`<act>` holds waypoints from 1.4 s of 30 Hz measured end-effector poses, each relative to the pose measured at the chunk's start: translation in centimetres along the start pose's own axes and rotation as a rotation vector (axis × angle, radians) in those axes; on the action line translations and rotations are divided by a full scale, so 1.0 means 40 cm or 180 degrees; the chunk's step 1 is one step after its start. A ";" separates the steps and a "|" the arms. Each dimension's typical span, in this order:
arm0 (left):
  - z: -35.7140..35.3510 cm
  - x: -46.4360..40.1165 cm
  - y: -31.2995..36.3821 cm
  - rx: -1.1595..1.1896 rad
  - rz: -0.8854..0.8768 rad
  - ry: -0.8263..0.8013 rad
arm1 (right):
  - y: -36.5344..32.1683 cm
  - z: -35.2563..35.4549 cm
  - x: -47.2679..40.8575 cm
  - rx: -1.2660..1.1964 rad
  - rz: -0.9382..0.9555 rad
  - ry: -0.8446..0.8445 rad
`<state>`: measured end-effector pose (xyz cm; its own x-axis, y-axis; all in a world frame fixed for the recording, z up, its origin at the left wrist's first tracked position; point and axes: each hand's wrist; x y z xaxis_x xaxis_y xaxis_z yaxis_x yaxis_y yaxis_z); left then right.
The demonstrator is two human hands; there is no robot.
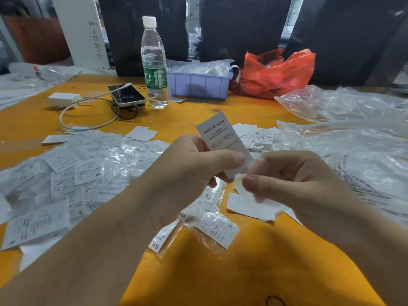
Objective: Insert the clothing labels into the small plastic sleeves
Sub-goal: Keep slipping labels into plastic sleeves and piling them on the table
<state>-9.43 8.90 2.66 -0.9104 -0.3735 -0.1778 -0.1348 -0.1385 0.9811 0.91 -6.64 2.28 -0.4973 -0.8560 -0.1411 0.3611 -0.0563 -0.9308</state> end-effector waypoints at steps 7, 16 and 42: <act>0.000 0.003 0.001 -0.0086 -0.0162 -0.0162 | -0.003 0.009 -0.007 -0.0518 -0.0190 -0.0384; 0.000 0.003 0.005 0.0051 -0.0204 -0.0250 | 0.005 0.017 -0.009 -0.0521 -0.0319 -0.0713; -0.001 0.003 0.000 -0.0344 -0.0288 -0.0230 | -0.004 0.023 -0.009 -0.0313 -0.0220 -0.0339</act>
<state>-9.50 8.82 2.63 -0.9228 -0.2884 -0.2554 -0.1782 -0.2681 0.9468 1.74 -6.80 2.80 -0.4298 -0.9018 -0.0438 0.2473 -0.0709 -0.9663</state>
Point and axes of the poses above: each hand's wrist, its own x-axis away from the middle knuckle, its own z-axis out of the back of the hand, y = z × x, and after that the axes turned 5 degrees about -z, right-handed
